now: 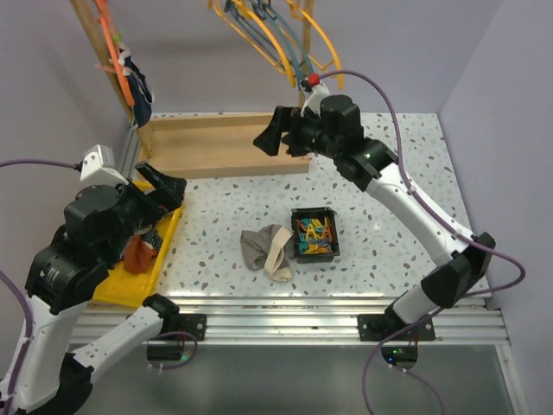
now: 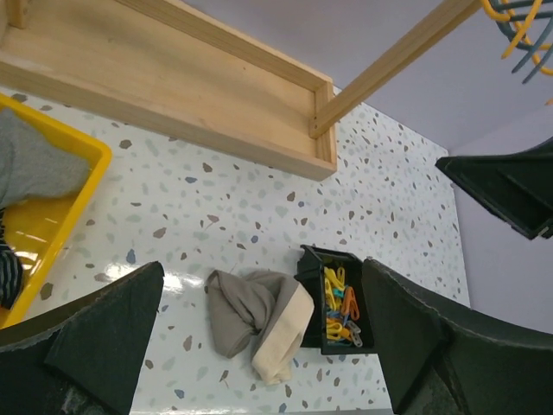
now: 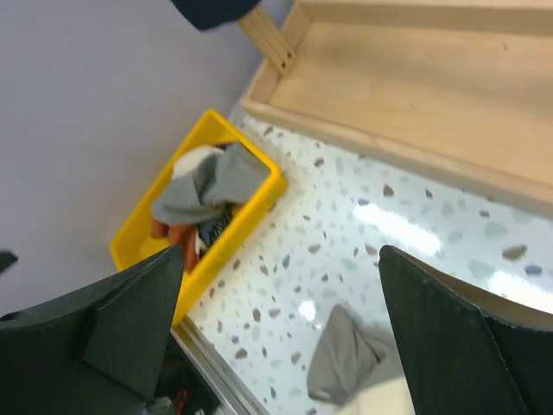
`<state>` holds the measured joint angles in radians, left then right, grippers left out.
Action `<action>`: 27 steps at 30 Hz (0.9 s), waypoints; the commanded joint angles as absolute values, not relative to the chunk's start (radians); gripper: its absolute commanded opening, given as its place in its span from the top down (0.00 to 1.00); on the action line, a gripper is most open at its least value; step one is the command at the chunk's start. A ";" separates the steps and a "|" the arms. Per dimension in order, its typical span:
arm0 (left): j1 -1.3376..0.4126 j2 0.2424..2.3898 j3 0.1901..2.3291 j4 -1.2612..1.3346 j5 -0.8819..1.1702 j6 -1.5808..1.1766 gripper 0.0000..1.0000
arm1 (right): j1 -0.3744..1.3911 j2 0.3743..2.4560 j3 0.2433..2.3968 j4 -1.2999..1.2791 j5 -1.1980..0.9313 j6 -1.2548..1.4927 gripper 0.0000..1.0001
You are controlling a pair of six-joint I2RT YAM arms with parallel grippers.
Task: Remove the underwear clipped to the hanger
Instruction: Place the hanger at the clothesline, then pick up the underwear from the center of the board.
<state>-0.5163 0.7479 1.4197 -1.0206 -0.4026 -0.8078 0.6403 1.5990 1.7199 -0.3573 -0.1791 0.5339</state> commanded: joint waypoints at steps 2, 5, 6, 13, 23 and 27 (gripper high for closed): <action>-0.511 0.833 1.321 -0.842 -0.175 -0.683 0.00 | 0.672 1.386 1.488 -0.526 -0.080 0.462 0.02; -0.509 0.949 1.232 -0.769 0.009 -0.611 0.00 | 0.676 1.240 1.317 -0.563 -0.035 0.488 0.02; -0.512 1.007 1.180 -0.746 0.067 -0.591 0.00 | 0.678 1.205 1.283 -0.572 -0.022 0.494 0.02; -0.552 1.176 1.031 -0.517 0.227 -0.382 0.00 | 0.677 0.993 1.181 -0.724 0.032 0.526 0.02; -0.736 1.503 1.008 -0.420 0.167 -0.104 0.00 | 0.678 0.855 1.164 -0.896 0.043 0.529 0.02; -0.794 1.560 0.956 -0.310 0.114 -0.046 0.00 | 0.678 0.819 1.154 -0.916 0.049 0.532 0.02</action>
<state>-0.7631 1.5436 0.9833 -0.4381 0.1627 -0.1471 0.6777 0.8440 1.1606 -0.8700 0.0219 0.5236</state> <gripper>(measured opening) 0.997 0.983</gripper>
